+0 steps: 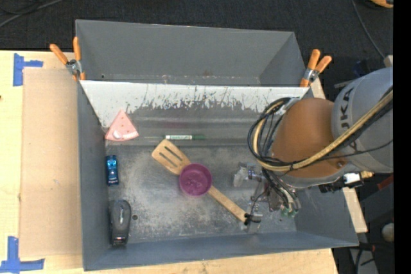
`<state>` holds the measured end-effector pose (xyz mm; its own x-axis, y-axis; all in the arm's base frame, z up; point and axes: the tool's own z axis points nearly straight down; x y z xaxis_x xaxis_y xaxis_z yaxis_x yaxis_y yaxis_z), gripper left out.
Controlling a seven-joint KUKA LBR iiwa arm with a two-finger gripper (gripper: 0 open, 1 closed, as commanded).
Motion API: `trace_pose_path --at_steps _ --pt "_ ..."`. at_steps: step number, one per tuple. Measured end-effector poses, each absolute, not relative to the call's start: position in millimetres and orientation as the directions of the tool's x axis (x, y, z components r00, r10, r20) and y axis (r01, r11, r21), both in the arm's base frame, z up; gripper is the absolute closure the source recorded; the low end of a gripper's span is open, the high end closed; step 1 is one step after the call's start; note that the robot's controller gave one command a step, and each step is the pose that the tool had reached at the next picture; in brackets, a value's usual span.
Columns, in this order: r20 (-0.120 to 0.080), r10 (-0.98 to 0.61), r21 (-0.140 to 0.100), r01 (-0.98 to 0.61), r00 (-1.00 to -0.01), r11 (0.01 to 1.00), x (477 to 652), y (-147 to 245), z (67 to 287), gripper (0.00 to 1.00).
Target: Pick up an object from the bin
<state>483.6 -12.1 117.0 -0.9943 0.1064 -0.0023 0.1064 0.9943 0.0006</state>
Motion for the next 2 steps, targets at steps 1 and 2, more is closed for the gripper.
trace_pose_path --at_steps 1,2 --pt "0.006 0.242 0.001 0.242 -0.97 0.97 475.7 -4 109 0.0" --pt "0.0 0.379 0.001 0.379 -0.926 0.926 477.3 -26 68 0.0"
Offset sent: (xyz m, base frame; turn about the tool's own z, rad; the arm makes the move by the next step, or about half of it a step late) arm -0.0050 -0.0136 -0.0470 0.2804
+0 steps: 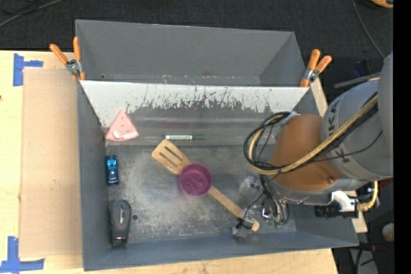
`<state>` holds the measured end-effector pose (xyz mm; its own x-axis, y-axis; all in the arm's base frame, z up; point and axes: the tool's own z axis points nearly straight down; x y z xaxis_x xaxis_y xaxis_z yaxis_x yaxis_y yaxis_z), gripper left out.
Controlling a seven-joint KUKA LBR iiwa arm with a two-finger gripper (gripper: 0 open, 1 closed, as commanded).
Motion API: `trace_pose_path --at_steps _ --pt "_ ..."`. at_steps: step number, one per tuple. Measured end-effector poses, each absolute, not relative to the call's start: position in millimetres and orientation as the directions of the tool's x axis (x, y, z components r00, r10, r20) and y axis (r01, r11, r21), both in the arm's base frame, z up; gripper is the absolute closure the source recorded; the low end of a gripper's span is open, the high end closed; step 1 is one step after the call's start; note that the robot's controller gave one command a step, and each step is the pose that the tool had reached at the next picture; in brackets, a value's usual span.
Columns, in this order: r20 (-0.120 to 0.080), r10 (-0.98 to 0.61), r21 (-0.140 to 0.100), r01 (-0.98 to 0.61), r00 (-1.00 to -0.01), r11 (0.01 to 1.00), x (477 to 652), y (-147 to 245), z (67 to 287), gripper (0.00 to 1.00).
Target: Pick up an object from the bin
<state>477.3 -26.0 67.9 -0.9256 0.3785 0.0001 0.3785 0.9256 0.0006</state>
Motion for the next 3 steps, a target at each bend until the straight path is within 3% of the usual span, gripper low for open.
trace_pose_path --at_steps 1,3 --pt "0.003 0.497 0.003 0.497 -0.868 0.868 468.8 -13 69 1.0" --pt "0.005 0.493 0.002 0.493 -0.87 0.87 468.2 -13 81 1.0"
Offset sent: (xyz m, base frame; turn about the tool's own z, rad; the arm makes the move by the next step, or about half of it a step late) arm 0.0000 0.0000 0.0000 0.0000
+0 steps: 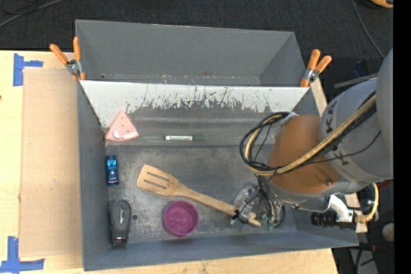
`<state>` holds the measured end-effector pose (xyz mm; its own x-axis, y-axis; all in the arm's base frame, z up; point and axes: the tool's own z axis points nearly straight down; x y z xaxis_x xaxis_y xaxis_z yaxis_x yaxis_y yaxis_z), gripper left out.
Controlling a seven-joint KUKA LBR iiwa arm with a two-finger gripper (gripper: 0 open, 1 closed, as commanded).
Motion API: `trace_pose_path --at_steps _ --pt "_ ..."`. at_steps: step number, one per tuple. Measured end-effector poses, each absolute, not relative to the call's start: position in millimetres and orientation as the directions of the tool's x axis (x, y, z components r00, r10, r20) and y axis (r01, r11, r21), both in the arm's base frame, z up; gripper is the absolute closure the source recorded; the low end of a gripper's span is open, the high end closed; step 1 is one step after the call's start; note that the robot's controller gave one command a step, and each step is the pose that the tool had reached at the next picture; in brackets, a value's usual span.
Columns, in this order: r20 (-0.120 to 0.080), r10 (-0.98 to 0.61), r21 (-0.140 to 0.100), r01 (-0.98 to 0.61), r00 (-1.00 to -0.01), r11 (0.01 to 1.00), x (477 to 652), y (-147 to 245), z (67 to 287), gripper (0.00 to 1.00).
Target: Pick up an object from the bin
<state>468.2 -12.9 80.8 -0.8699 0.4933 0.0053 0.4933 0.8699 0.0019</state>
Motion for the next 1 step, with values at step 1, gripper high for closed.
trace_pose_path --at_steps 1 --pt "0.006 0.492 0.002 0.492 -0.871 0.871 467.8 -12.9 99.0 1.0"
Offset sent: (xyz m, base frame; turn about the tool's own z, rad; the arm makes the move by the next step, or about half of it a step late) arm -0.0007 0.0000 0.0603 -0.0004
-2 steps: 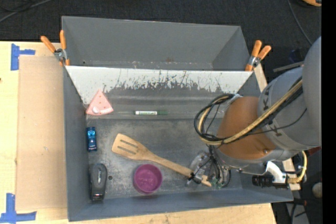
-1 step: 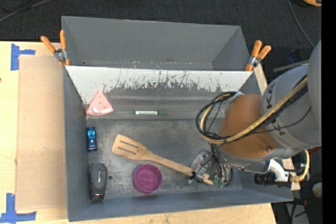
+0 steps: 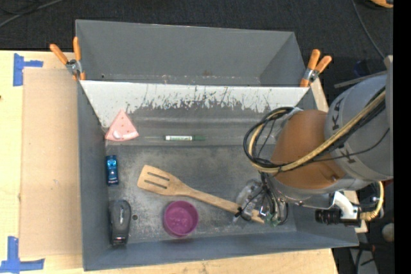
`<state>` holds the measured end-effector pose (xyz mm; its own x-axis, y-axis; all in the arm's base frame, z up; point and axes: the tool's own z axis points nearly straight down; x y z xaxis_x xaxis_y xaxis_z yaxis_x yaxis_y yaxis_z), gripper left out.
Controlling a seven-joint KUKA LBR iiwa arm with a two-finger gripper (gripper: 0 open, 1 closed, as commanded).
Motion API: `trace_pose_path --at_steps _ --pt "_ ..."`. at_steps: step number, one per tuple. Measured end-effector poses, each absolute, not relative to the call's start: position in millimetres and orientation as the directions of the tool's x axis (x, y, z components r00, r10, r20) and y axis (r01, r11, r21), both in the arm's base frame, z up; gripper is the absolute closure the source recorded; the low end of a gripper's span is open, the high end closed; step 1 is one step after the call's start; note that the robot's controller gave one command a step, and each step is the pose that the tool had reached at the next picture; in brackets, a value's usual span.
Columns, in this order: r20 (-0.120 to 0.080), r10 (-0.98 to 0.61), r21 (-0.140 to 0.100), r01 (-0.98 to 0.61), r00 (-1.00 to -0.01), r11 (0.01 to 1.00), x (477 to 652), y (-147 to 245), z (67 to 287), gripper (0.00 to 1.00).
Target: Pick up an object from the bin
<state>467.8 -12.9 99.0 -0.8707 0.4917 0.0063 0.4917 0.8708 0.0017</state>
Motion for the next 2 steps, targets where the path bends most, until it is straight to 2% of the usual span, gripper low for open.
trace_pose_path --at_steps 1,2 --pt "0.009 0.488 0.0 0.488 -0.873 0.873 467.2 -13 140 1.0" --pt "0.016 0.485 -0.003 0.485 -0.875 0.875 465.2 -12 130 1.0"
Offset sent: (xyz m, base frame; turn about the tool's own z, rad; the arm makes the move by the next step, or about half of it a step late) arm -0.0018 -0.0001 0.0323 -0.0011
